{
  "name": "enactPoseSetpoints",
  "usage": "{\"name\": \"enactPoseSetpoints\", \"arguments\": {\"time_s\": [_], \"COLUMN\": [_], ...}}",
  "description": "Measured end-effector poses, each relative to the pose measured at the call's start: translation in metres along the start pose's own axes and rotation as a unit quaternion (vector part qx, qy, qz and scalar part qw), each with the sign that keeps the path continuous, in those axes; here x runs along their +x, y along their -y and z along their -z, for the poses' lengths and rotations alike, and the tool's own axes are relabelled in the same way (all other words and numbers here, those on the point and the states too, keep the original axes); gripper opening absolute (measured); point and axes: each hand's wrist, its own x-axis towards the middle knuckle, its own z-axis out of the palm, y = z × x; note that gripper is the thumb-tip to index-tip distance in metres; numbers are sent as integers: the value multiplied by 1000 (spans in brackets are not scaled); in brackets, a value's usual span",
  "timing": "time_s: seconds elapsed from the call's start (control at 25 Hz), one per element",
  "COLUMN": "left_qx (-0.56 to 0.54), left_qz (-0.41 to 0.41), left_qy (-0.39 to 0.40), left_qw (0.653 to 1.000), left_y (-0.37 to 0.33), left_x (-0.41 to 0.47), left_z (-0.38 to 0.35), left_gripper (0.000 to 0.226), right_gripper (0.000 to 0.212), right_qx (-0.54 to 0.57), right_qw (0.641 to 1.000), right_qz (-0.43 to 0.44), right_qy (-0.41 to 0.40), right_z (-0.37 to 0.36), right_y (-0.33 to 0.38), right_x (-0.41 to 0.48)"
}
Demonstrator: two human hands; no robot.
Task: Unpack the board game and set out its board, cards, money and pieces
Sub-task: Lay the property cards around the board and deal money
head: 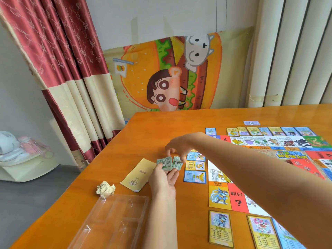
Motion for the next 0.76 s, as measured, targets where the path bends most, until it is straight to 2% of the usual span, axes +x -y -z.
{"name": "enactPoseSetpoints", "arguments": {"time_s": [0.16, 0.28, 0.6, 0.76], "left_qx": [6, 12, 12, -1], "left_qz": [1, 5, 5, -7], "left_qy": [-2, 3, 7, 6], "left_qw": [1000, 1000, 1000, 1000], "left_y": [0, 0, 0, -1], "left_x": [0, 1, 3, 2], "left_z": [0, 1, 1, 2], "left_gripper": [21, 21, 30, 27], "right_gripper": [55, 45, 43, 42], "right_qx": [-23, -1, 0, 5], "right_qw": [1000, 999, 999, 999], "right_qz": [10, 21, 22, 21], "right_qy": [-16, -46, -45, -44], "right_z": [-2, -5, -7, -8], "right_y": [0, -4, -10, -10], "right_x": [7, 10, 12, 8]}}
